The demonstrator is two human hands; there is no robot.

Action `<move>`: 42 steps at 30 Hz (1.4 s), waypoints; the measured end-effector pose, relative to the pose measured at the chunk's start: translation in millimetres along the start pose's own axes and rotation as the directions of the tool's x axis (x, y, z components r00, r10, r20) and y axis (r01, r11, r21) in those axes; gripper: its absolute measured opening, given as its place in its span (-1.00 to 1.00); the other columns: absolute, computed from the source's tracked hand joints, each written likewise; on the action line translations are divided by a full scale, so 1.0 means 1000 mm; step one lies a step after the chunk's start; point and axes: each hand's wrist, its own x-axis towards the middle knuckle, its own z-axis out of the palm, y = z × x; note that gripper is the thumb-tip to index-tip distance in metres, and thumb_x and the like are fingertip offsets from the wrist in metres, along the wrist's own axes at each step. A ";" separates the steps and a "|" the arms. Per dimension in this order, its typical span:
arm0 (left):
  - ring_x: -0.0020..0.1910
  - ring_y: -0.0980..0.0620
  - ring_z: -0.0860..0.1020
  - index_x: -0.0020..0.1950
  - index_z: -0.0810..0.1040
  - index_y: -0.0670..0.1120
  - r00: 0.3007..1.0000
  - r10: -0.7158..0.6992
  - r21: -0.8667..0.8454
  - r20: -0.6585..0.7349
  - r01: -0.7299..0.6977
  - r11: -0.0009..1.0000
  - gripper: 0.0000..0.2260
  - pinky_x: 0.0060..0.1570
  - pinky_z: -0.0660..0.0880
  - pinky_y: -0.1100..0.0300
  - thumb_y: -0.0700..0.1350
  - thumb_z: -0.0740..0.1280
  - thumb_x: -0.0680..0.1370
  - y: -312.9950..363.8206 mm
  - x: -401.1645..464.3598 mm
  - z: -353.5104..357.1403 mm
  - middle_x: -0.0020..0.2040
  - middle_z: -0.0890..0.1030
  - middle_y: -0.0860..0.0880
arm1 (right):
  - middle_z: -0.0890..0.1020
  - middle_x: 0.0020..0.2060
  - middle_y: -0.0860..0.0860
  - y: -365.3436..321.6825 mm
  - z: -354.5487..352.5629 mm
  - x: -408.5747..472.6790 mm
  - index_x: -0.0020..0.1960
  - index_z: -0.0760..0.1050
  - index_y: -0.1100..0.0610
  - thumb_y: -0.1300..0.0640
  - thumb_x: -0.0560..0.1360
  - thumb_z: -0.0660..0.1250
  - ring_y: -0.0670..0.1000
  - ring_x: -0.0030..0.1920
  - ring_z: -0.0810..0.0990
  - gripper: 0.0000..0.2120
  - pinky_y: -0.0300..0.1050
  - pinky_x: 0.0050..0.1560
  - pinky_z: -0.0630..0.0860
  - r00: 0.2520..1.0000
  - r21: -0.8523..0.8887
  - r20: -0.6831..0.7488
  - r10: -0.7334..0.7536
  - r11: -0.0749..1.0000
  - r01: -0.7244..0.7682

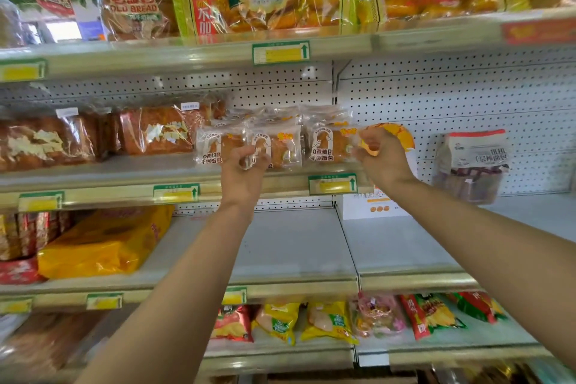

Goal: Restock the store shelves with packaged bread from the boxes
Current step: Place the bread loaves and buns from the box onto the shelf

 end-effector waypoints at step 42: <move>-0.39 0.04 0.53 -0.06 0.53 -0.10 0.477 -0.671 -0.453 -0.567 0.499 0.738 -0.89 -0.36 0.47 0.17 -0.21 0.26 0.64 -0.227 -0.082 -0.668 -0.27 0.61 -0.07 | 0.58 -0.39 0.02 -0.209 0.603 -0.396 0.02 0.55 0.11 0.31 0.55 0.31 -0.21 -0.52 0.52 -0.86 -0.31 -0.44 0.47 0.190 0.164 0.970 -0.153 0.986 -0.044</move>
